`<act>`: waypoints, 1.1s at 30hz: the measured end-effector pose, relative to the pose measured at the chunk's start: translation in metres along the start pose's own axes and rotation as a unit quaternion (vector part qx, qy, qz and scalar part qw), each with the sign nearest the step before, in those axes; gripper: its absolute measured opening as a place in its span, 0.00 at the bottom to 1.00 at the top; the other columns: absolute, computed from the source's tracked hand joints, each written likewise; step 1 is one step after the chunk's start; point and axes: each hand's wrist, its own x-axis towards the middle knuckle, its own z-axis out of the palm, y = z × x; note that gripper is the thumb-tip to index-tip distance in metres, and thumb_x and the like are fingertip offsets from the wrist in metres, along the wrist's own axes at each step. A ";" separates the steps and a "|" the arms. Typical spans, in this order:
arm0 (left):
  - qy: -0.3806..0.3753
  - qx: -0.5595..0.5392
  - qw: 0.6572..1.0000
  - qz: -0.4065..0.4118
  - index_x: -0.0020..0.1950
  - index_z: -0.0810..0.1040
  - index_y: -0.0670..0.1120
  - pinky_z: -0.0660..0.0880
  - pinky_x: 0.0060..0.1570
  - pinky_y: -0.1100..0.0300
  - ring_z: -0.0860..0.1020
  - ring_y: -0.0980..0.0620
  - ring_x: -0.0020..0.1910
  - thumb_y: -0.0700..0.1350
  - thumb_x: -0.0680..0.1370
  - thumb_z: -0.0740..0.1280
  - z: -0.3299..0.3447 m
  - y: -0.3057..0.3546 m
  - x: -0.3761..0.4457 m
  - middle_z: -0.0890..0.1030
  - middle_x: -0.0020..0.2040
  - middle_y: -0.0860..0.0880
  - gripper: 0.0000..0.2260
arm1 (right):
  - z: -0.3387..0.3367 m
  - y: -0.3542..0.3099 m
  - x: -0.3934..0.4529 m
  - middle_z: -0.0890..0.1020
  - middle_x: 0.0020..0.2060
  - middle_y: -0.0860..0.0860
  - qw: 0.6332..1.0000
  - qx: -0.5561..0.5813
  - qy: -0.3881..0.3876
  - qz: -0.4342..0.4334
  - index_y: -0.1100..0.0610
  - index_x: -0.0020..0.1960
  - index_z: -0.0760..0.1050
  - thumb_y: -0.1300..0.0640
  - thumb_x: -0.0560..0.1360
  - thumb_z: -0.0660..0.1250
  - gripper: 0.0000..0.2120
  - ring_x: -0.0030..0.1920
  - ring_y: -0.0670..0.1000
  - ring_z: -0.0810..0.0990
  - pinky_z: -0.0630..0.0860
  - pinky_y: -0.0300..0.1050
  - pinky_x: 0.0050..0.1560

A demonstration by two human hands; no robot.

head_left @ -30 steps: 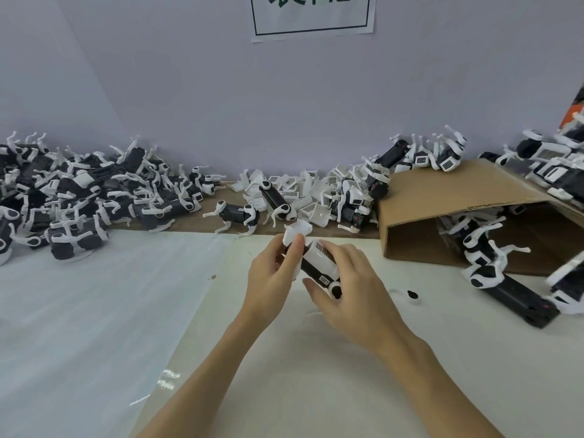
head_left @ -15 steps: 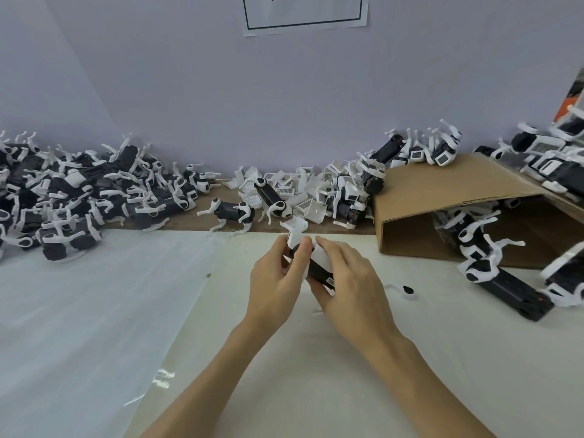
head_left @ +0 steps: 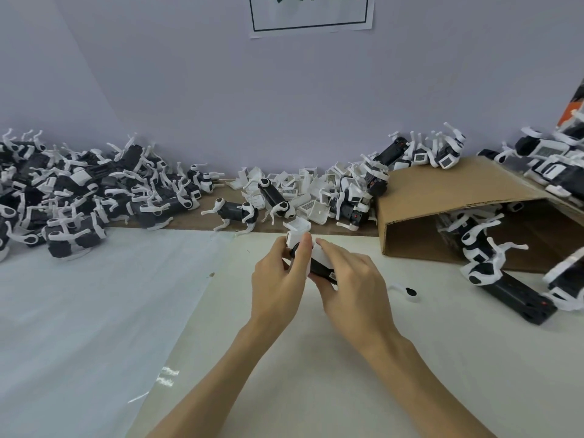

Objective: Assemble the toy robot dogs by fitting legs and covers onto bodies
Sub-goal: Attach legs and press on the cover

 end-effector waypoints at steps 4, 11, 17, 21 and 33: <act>-0.004 0.008 1.000 0.006 0.43 0.77 0.47 0.80 0.46 0.38 0.78 0.49 0.37 0.74 0.76 0.60 -0.001 -0.001 0.000 0.80 0.36 0.51 0.29 | 0.001 0.005 -0.001 0.84 0.60 0.48 0.999 0.006 -0.040 0.021 0.53 0.73 0.74 0.49 0.76 0.77 0.29 0.58 0.56 0.81 0.78 0.48 0.57; -0.034 -0.096 0.992 0.077 0.47 0.80 0.51 0.70 0.44 0.55 0.75 0.50 0.40 0.65 0.81 0.60 -0.015 -0.002 0.009 0.79 0.39 0.54 0.20 | -0.012 0.020 0.012 0.86 0.54 0.48 0.843 0.448 -0.219 0.203 0.46 0.67 0.79 0.33 0.81 0.56 0.25 0.57 0.47 0.83 0.78 0.45 0.60; -0.058 -0.029 0.981 0.181 0.67 0.82 0.50 0.72 0.65 0.53 0.77 0.49 0.65 0.59 0.84 0.57 -0.026 0.000 0.009 0.82 0.58 0.60 0.22 | -0.029 0.039 0.014 0.85 0.56 0.59 0.770 0.517 -0.334 0.167 0.56 0.64 0.82 0.43 0.82 0.65 0.20 0.55 0.57 0.84 0.77 0.59 0.66; -0.060 0.099 0.963 0.243 0.71 0.77 0.55 0.64 0.74 0.51 0.70 0.48 0.74 0.59 0.82 0.69 -0.033 -0.003 0.020 0.77 0.70 0.59 0.19 | -0.019 0.036 0.014 0.84 0.53 0.45 0.937 0.311 -0.120 0.105 0.46 0.59 0.80 0.49 0.76 0.76 0.13 0.55 0.48 0.82 0.74 0.43 0.62; -0.186 -0.035 0.975 0.117 0.66 0.80 0.56 0.76 0.66 0.43 0.81 0.49 0.61 0.53 0.79 0.75 -0.046 -0.004 0.027 0.85 0.58 0.53 0.16 | -0.013 0.032 0.009 0.83 0.51 0.46 0.986 0.164 -0.018 -0.013 0.55 0.60 0.82 0.55 0.76 0.76 0.13 0.57 0.48 0.77 0.72 0.38 0.58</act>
